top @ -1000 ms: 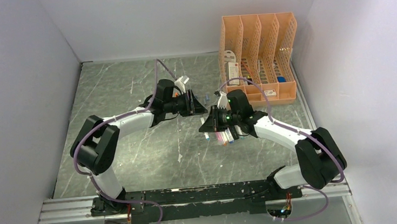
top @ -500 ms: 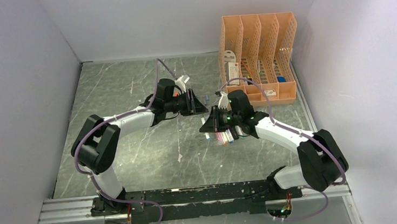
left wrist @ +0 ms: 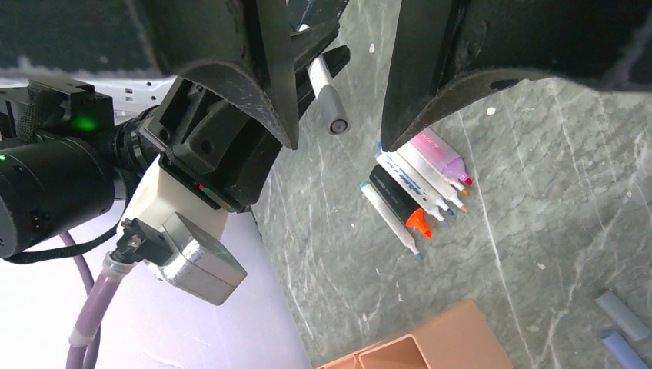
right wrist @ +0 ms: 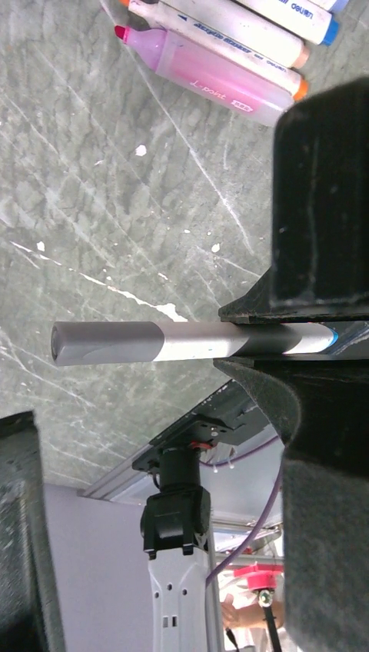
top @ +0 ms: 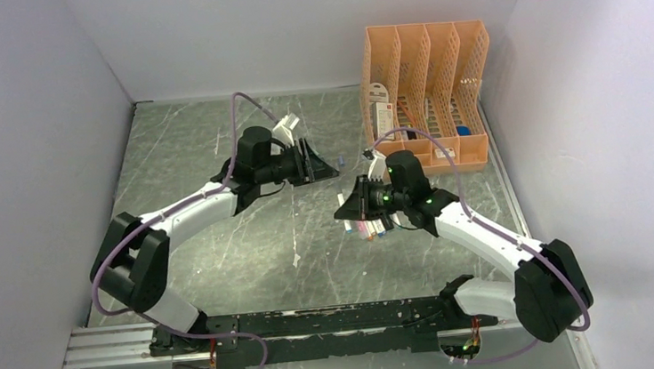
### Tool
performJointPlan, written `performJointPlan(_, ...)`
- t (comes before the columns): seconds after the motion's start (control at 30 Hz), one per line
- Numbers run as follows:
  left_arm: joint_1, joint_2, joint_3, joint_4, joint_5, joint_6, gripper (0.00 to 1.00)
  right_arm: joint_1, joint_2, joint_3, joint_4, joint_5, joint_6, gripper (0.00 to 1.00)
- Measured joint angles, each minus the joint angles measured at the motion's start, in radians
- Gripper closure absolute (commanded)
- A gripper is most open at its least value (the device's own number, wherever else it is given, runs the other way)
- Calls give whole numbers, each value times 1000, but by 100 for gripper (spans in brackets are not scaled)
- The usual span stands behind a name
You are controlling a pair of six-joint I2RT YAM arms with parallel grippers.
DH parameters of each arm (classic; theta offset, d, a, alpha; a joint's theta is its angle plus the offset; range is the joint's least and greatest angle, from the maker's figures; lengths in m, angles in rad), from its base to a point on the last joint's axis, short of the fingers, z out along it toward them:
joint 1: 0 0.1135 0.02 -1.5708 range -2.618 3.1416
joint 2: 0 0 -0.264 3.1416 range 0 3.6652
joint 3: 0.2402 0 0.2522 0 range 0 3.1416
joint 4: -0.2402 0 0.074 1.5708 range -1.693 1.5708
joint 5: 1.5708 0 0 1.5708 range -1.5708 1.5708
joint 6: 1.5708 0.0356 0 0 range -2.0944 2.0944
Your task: Open the pen caps
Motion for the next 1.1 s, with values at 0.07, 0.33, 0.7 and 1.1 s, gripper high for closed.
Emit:
performJointPlan(0.07, 3, -13, -8, 0, -3, -2, 46, 1, -11, -3, -13, 3, 0, 100)
performJointPlan(0.33, 5, -42, -46, -1, -4, -6, 46, 7, -27, -3, -55, 25, 0, 100)
performJointPlan(0.7, -2, -44, -84, 24, 0, -26, 48, 51, 26, 32, -64, 43, 0, 100)
performJointPlan(1.1, -17, -44, -135, 68, 10, -43, 61, 69, 113, 122, -63, 66, -7, 100)
